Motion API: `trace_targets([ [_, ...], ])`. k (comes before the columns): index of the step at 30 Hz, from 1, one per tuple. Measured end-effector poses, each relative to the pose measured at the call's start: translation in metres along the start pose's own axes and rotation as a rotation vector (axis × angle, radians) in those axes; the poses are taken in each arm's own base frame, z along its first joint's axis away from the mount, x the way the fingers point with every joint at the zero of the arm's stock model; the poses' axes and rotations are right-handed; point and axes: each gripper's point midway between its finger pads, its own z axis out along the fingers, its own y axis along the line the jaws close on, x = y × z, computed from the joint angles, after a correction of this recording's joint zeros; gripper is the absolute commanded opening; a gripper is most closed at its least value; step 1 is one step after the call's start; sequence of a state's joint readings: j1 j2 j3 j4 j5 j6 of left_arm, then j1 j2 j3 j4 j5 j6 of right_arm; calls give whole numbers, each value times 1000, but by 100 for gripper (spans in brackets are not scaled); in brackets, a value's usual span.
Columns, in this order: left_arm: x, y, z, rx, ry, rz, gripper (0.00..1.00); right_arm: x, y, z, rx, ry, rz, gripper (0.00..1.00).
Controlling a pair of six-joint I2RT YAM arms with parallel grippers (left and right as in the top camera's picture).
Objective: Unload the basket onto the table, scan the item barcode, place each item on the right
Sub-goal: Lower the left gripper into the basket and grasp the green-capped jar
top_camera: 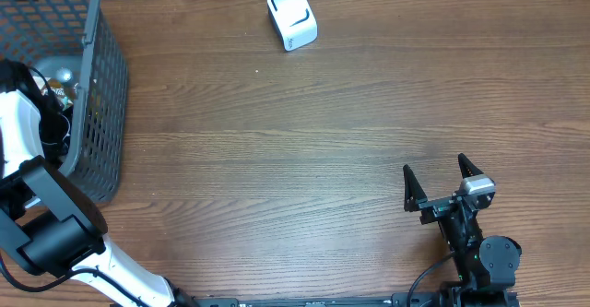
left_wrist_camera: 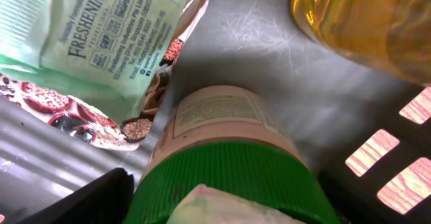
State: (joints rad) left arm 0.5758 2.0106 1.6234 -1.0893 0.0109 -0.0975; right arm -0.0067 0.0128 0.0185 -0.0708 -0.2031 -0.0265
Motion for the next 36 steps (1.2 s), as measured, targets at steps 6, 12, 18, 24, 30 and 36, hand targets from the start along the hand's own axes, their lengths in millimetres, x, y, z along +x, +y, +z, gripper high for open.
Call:
trace_targets([
  [6,0,0,0,0,-1,0,64,0,0,0,0,0,1,100],
  [12,-1,1,0,-4,-2,-2,63,0,0,0,0,0,0,100],
  [18,-2,3,0,-20,-8,-18,75,0,0,0,0,0,0,100],
  [24,-6,5,0,-31,-25,2,75,0,0,0,0,0,1,100],
  [30,-12,5,0,-30,-47,42,75,0,0,0,1,0,0,100],
  [36,-13,4,-1,-30,-54,74,67,0,0,0,0,0,0,100],
])
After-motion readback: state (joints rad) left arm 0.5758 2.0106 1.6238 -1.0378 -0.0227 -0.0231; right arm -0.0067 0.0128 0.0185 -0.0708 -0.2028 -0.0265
